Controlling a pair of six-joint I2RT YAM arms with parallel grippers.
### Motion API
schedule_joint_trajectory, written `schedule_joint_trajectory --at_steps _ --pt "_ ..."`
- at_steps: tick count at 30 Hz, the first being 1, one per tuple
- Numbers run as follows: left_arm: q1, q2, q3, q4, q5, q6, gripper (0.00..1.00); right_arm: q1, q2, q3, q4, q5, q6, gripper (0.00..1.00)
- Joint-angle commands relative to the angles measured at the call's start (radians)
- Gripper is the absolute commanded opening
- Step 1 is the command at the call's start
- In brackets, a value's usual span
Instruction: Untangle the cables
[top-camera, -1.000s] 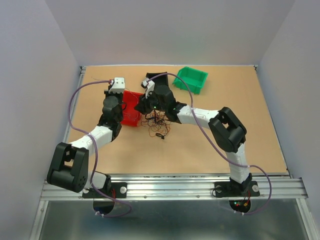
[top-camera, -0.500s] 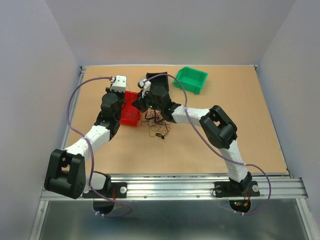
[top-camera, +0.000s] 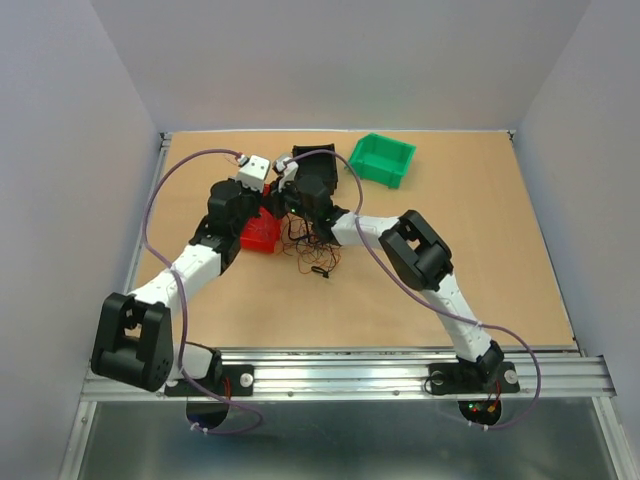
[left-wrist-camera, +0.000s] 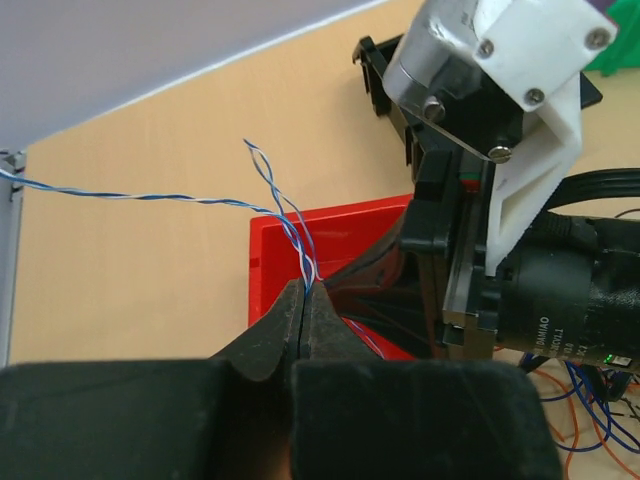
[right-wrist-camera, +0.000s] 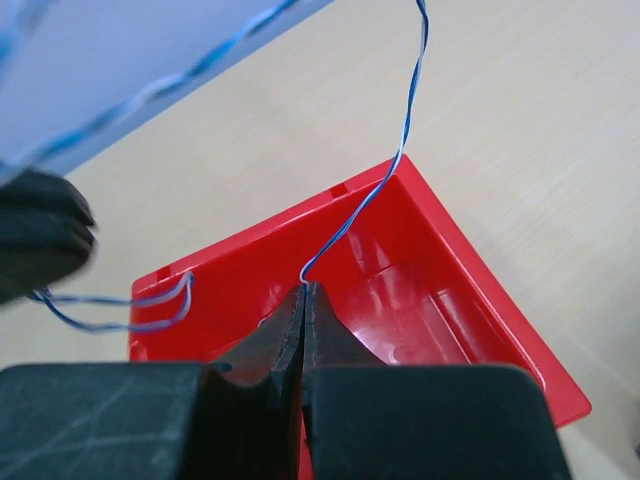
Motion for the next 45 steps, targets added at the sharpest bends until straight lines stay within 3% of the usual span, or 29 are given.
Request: schedule_joint_trajectory --at_steps 1,11,13,20,26,34,39,45 --pt "0.004 0.069 0.085 -0.058 0.038 -0.016 0.00 -0.002 0.032 0.087 0.041 0.046 0.017 0.01" --pt "0.023 0.226 0.185 -0.164 0.038 -0.030 0.00 -0.001 -0.022 -0.015 0.076 0.061 0.014 0.04" --pt "0.039 0.261 0.206 -0.187 0.079 -0.038 0.00 -0.001 -0.040 -0.052 0.102 0.049 0.016 0.10" --pt "0.106 0.298 0.242 -0.201 0.172 -0.059 0.00 -0.002 -0.094 -0.149 0.163 0.033 0.020 0.18" --pt "0.152 0.280 0.239 -0.193 0.310 -0.058 0.00 0.001 -0.098 -0.159 0.180 -0.010 0.022 0.15" --pt "0.221 0.231 0.223 -0.188 0.537 -0.072 0.16 0.004 -0.101 -0.190 0.218 -0.077 -0.023 0.12" --pt "0.228 0.249 0.245 -0.224 0.619 -0.067 0.43 0.005 -0.097 -0.207 0.263 -0.102 -0.041 0.11" --pt "0.231 0.280 0.268 -0.250 0.656 -0.058 0.50 0.007 -0.092 -0.212 0.285 -0.115 -0.039 0.10"
